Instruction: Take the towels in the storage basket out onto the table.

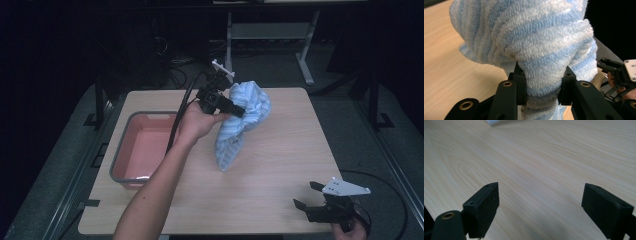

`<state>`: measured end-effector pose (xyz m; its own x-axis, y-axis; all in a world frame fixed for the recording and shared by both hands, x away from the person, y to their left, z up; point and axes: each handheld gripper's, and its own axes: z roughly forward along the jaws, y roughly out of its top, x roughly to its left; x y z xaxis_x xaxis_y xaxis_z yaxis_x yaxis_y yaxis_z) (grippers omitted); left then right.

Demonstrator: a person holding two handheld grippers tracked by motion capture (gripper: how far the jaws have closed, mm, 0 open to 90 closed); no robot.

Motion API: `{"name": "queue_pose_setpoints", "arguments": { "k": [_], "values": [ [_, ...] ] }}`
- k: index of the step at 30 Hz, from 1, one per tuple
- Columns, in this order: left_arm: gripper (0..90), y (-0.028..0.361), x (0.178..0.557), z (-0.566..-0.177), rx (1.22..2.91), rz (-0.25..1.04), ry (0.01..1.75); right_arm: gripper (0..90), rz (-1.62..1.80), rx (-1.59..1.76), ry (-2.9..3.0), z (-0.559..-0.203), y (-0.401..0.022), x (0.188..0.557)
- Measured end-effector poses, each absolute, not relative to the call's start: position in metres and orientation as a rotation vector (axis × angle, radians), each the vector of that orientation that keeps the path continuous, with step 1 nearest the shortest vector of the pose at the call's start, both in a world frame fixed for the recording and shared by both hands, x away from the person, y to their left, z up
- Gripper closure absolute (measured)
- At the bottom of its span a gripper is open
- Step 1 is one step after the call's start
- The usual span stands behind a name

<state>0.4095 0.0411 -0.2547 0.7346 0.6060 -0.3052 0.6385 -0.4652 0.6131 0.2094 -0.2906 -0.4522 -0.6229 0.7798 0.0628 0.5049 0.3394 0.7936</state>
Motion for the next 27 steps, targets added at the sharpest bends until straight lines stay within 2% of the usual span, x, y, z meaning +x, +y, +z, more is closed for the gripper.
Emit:
{"name": "queue_pose_setpoints", "arguments": {
  "k": [15,27],
  "values": [
    [64.8,0.012,0.424,-0.336,2.281,-0.109,0.984,14.1,1.178,1.141,2.275,-0.452,-0.292,0.209],
    [64.7,0.003,0.426,-0.36,2.294,-0.146,0.991,14.1,1.174,1.142,2.28,-0.453,-0.292,0.21]
  ]
}}
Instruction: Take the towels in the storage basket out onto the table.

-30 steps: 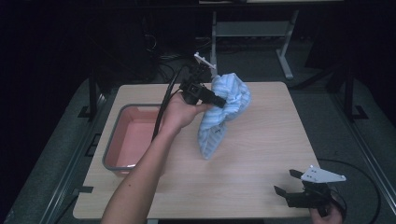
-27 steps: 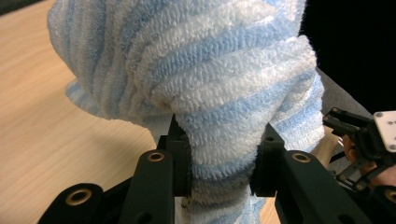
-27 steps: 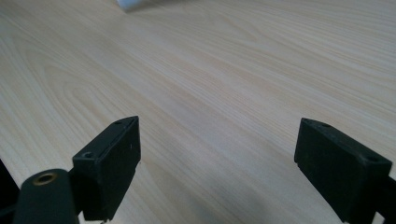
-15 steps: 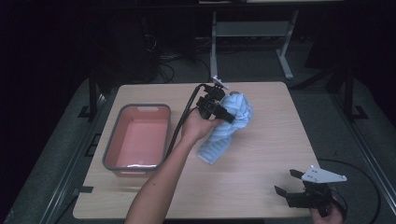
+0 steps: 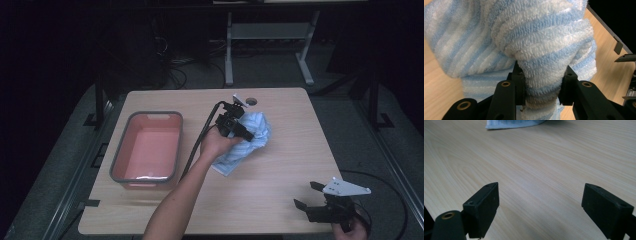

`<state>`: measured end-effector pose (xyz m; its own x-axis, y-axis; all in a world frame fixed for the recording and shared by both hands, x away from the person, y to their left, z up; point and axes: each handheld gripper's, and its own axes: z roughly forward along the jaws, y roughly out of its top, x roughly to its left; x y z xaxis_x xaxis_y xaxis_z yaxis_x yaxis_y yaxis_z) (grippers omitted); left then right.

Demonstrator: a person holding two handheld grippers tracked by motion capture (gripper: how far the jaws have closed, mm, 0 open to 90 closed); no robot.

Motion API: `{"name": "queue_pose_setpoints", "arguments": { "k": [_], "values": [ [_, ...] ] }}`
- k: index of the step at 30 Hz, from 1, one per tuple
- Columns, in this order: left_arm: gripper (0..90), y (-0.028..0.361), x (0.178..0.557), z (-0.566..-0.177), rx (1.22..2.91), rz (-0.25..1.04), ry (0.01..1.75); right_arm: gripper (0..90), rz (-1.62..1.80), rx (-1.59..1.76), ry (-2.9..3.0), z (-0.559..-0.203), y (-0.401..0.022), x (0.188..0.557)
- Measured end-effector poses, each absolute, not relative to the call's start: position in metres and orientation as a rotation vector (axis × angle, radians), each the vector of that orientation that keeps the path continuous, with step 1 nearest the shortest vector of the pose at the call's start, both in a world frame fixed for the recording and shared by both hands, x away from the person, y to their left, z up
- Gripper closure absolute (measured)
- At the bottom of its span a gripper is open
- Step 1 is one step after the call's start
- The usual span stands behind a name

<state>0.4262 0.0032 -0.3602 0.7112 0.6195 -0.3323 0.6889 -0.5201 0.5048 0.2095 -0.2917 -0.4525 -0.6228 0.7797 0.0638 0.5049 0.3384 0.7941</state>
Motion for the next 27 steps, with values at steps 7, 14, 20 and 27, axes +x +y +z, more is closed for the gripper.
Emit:
{"name": "queue_pose_setpoints", "arguments": {
  "k": [7,14,20,27],
  "values": [
    [64.4,-0.003,0.427,-0.37,2.292,-0.161,0.989,14.1,1.171,1.136,2.284,-0.453,-0.291,0.21],
    [63.9,-0.003,0.431,-0.378,2.276,-0.167,1.011,14.1,1.172,1.136,2.284,-0.453,-0.291,0.211],
    [63.1,-0.005,0.431,-0.383,2.28,-0.162,1.017,14.1,1.17,1.142,2.284,-0.453,-0.292,0.21],
    [61.8,-0.01,0.432,-0.393,2.318,-0.155,1.027,14.0,1.169,1.139,2.286,-0.453,-0.292,0.21]
  ]
}}
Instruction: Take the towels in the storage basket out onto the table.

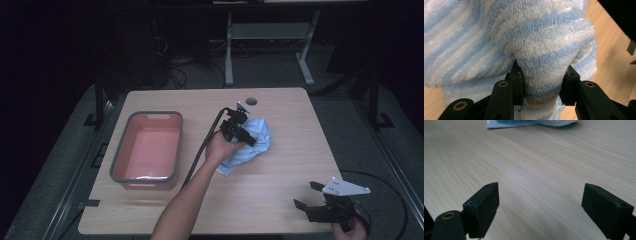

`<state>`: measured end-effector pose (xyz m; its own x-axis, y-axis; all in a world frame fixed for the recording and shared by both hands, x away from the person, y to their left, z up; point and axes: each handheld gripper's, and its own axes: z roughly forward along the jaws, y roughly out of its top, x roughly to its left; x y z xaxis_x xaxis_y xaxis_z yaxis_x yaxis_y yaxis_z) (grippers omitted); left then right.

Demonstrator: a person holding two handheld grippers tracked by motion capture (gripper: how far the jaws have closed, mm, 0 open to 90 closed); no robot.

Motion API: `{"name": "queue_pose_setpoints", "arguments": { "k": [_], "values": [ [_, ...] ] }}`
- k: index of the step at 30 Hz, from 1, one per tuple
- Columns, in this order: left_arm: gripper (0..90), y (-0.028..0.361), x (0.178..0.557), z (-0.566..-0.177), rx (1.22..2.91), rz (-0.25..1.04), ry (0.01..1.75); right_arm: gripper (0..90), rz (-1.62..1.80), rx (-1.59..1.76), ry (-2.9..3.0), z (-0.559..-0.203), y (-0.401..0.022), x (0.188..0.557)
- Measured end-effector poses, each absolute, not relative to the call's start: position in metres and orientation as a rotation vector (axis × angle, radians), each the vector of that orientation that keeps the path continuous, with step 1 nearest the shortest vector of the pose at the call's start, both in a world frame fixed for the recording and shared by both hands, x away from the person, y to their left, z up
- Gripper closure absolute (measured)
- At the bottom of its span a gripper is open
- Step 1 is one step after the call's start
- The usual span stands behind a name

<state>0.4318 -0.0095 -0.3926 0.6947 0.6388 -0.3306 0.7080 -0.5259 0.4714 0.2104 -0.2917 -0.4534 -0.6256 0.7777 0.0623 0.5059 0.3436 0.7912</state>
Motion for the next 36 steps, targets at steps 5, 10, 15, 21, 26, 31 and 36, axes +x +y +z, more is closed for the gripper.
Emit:
{"name": "queue_pose_setpoints", "arguments": {
  "k": [5,10,15,21,26,31,36],
  "values": [
    [61.5,-0.012,0.433,-0.399,2.32,-0.162,1.037,14.1,1.172,1.14,2.287,-0.454,-0.293,0.21],
    [61.0,-0.014,0.433,-0.406,2.327,-0.159,1.047,14.0,1.172,1.129,2.284,-0.453,-0.293,0.211],
    [58.9,-0.014,0.434,-0.413,2.346,-0.169,1.054,14.1,1.176,1.126,2.29,-0.454,-0.293,0.211],
    [58.9,-0.014,0.435,-0.426,2.348,-0.172,1.071,14.0,1.173,1.131,2.291,-0.453,-0.293,0.21],
    [58.2,-0.016,0.435,-0.429,2.367,-0.171,1.069,14.1,1.175,1.133,2.29,-0.453,-0.293,0.21],
    [52.3,-0.016,0.434,-0.433,2.366,-0.191,1.057,14.0,1.174,1.132,2.291,-0.453,-0.292,0.209],
    [45.4,-0.015,0.433,-0.43,2.35,-0.198,1.049,14.0,1.173,1.13,2.293,-0.453,-0.292,0.209]
  ]
}}
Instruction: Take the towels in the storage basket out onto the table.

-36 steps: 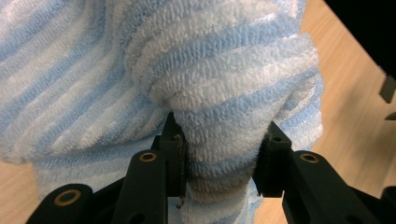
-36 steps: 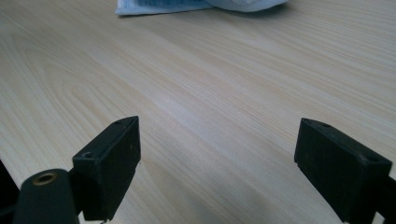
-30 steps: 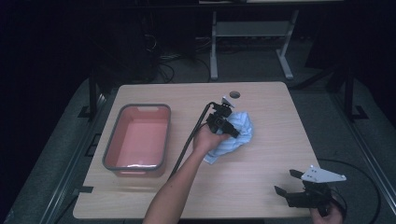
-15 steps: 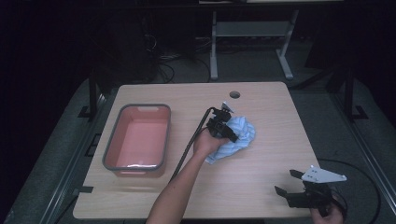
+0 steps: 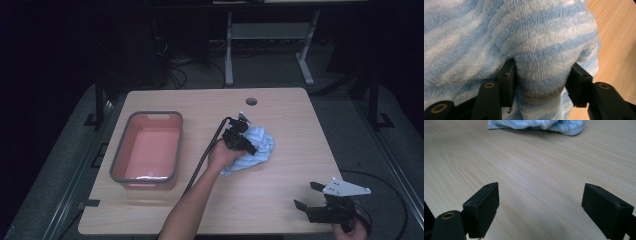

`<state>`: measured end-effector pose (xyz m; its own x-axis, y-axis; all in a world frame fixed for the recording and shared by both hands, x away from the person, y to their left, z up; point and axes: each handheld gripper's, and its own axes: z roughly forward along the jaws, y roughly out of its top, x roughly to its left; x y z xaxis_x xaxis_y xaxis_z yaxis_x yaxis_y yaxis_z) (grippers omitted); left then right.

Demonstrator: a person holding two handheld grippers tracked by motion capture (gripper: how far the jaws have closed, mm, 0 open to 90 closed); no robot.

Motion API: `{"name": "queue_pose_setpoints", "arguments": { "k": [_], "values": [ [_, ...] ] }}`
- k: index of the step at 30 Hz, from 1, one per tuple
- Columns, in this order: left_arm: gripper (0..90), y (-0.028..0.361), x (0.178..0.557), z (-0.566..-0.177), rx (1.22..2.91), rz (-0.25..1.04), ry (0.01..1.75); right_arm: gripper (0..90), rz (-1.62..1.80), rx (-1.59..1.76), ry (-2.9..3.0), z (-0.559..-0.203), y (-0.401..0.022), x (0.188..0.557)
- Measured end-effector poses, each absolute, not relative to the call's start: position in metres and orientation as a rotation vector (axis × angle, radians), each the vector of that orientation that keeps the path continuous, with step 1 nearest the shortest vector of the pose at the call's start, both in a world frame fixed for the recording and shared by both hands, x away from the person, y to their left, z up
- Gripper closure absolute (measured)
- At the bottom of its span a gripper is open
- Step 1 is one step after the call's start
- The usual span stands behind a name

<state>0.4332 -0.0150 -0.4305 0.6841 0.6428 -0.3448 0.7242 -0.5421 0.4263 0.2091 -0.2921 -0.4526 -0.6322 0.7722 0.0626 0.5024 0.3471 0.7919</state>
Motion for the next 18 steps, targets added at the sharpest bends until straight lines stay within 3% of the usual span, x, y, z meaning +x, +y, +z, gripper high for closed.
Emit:
{"name": "queue_pose_setpoints", "arguments": {
  "k": [18],
  "values": [
    [29.9,-0.008,0.425,-0.411,2.277,-0.177,1.023,14.0,1.169,1.13,2.289,-0.453,-0.292,0.211]
  ]
}}
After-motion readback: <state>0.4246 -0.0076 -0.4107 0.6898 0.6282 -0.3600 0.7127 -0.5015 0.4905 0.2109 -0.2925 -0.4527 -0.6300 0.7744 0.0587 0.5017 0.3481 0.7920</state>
